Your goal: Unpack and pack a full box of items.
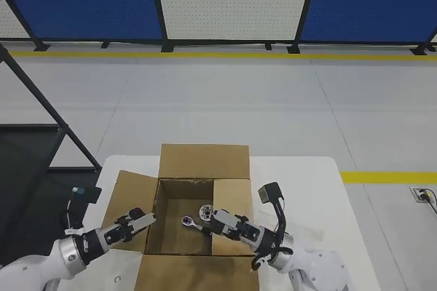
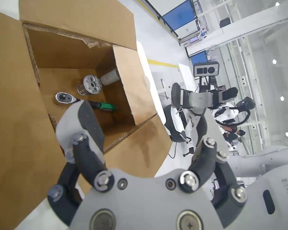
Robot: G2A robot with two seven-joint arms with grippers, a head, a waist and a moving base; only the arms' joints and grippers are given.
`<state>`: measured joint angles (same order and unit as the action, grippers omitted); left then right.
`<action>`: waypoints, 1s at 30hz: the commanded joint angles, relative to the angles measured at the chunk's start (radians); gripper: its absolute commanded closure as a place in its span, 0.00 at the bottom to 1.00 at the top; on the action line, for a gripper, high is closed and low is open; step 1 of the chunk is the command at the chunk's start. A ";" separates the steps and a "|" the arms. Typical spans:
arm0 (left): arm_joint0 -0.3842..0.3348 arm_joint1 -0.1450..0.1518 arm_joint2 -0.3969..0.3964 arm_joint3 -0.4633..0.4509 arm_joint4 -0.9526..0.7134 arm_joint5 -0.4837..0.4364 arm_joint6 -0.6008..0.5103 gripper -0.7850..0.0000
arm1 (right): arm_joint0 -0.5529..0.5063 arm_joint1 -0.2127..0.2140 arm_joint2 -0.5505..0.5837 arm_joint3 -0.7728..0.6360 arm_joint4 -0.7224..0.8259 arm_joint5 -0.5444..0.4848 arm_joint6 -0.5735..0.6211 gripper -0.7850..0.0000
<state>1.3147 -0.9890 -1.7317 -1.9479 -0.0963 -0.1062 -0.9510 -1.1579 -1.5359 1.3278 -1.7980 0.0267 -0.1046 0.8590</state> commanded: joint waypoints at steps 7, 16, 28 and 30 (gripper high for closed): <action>0.000 0.000 0.000 0.000 0.000 0.000 0.000 0.00 | 0.000 0.000 0.000 0.000 0.001 -0.018 0.001 0.00; -0.109 -0.005 0.157 0.088 0.000 0.082 -0.005 0.00 | -0.026 0.012 0.006 -0.036 0.036 -0.075 -0.017 0.00; -0.442 -0.058 0.532 0.365 -0.009 0.104 -0.014 0.00 | -0.311 0.056 0.180 -0.215 0.129 -0.218 0.019 0.00; -0.486 -0.072 0.589 0.405 -0.016 0.103 -0.004 0.00 | -0.343 0.061 0.192 -0.229 0.141 -0.235 0.024 0.00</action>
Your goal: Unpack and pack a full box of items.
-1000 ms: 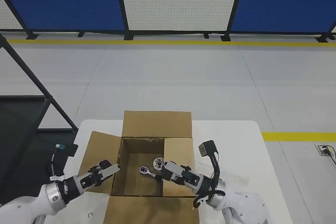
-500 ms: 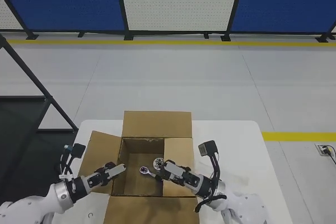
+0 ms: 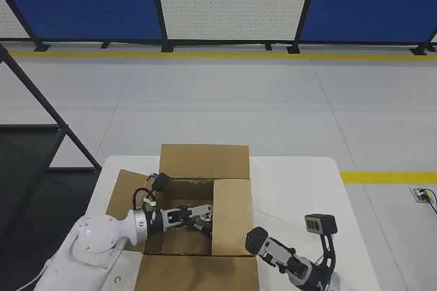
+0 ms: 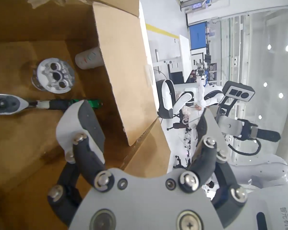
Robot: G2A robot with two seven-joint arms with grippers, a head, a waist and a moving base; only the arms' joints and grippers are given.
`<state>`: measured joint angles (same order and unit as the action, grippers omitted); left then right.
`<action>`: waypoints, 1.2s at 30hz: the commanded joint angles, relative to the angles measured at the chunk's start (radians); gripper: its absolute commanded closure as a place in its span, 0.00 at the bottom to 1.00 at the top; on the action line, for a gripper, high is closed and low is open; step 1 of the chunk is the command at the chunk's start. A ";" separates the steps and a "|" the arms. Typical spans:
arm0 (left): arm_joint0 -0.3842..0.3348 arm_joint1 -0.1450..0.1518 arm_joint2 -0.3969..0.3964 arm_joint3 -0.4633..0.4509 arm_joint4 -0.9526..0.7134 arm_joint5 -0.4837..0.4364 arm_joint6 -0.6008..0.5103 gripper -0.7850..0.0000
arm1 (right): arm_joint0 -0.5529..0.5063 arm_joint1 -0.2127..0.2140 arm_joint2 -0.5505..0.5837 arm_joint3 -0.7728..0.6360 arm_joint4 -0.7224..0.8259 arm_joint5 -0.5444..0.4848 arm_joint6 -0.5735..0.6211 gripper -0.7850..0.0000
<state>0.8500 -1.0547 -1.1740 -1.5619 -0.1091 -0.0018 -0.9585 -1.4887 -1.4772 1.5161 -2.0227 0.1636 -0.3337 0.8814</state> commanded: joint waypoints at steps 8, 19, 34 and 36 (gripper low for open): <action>-0.153 -0.056 0.202 0.163 0.037 -0.010 0.062 0.00 | -0.059 0.017 0.000 -0.019 0.000 -0.027 -0.008 0.00; -0.205 -0.085 0.249 0.222 -0.007 -0.052 0.064 0.00 | -0.054 0.037 -0.035 -0.033 -0.053 0.004 -0.016 0.00; -0.167 -0.072 0.166 0.044 -0.033 -0.058 0.067 0.00 | -0.047 0.061 -0.070 -0.062 -0.110 0.025 -0.047 0.00; -0.176 -0.076 0.173 0.032 -0.041 -0.054 0.074 0.00 | -0.052 0.065 -0.067 -0.068 -0.108 0.026 -0.054 0.00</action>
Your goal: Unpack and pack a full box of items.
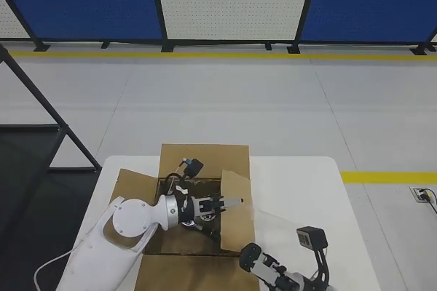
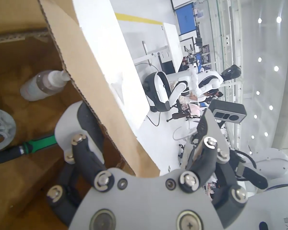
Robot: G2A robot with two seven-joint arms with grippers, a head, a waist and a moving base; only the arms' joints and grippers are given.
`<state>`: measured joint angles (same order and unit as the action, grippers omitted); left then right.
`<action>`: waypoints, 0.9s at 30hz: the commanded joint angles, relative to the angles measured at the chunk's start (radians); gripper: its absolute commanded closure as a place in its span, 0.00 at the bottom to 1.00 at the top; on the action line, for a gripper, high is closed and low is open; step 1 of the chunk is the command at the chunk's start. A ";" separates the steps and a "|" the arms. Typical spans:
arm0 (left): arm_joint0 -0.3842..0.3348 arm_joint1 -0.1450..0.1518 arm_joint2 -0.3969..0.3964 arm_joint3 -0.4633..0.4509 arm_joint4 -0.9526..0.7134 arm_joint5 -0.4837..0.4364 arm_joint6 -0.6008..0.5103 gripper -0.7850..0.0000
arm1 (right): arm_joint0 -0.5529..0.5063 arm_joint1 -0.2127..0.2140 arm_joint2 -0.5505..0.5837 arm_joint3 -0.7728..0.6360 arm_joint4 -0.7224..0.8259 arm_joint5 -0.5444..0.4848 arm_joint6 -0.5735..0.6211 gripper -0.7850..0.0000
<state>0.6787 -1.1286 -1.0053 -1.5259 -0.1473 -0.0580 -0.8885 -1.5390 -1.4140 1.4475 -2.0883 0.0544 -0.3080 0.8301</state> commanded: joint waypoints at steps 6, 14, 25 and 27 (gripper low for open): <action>-0.066 -0.028 0.071 0.005 -0.012 0.013 0.031 0.00 | -0.035 0.012 0.008 -0.036 -0.015 0.001 -0.016 0.00; -0.184 -0.086 0.194 0.085 -0.049 0.004 0.072 0.00 | -0.126 0.027 0.046 -0.137 -0.050 -0.020 -0.071 0.00; -0.295 -0.169 0.323 0.242 -0.104 -0.028 0.089 0.00 | -0.216 0.037 0.084 -0.186 -0.134 0.026 -0.227 0.00; -0.305 -0.181 0.338 0.266 -0.109 -0.033 0.086 0.00 | -0.213 0.038 0.080 -0.181 -0.150 0.036 -0.255 0.00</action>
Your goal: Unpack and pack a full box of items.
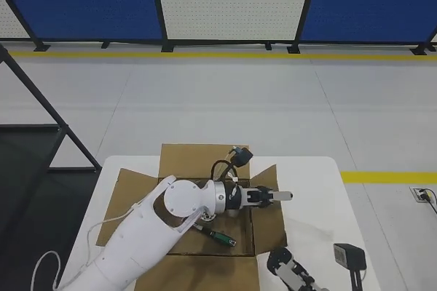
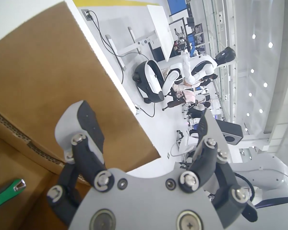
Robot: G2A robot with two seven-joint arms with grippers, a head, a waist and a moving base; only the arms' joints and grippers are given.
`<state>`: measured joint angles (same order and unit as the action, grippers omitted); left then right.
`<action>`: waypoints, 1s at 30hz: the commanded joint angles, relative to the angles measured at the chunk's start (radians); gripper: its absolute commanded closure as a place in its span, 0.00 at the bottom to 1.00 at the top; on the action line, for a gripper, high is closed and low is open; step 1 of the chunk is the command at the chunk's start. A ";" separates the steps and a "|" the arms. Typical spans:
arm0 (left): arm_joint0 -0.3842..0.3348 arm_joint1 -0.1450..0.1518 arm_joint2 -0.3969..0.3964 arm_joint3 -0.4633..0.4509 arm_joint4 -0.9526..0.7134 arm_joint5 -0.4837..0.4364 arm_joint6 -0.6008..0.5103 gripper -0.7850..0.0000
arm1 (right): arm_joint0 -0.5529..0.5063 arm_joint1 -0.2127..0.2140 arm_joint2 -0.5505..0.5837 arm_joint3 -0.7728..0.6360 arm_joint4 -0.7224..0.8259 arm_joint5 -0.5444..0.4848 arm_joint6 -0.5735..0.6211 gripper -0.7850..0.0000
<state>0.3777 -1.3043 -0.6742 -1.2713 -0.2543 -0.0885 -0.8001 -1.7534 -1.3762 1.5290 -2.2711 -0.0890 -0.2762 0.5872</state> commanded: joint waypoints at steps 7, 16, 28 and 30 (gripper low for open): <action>-0.025 -0.037 0.034 0.078 -0.008 -0.017 -0.010 0.00 | 0.017 0.003 -0.038 -0.005 -0.105 0.057 -0.076 0.00; -0.034 -0.063 0.037 0.123 -0.014 -0.029 -0.022 0.00 | 0.031 0.004 -0.055 0.008 -0.095 0.057 -0.071 0.00; -0.020 -0.066 -0.021 0.146 -0.009 -0.047 -0.040 0.00 | 0.137 0.007 -0.079 0.106 -0.106 0.202 -0.157 0.00; -0.013 -0.060 -0.046 0.137 -0.011 -0.052 -0.042 0.00 | 0.136 0.008 -0.071 0.110 -0.110 0.217 -0.171 0.00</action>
<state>0.3612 -1.3670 -0.7079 -1.1297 -0.2638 -0.1388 -0.8413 -1.6166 -1.3688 1.4549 -2.1619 -0.1978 -0.0647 0.4212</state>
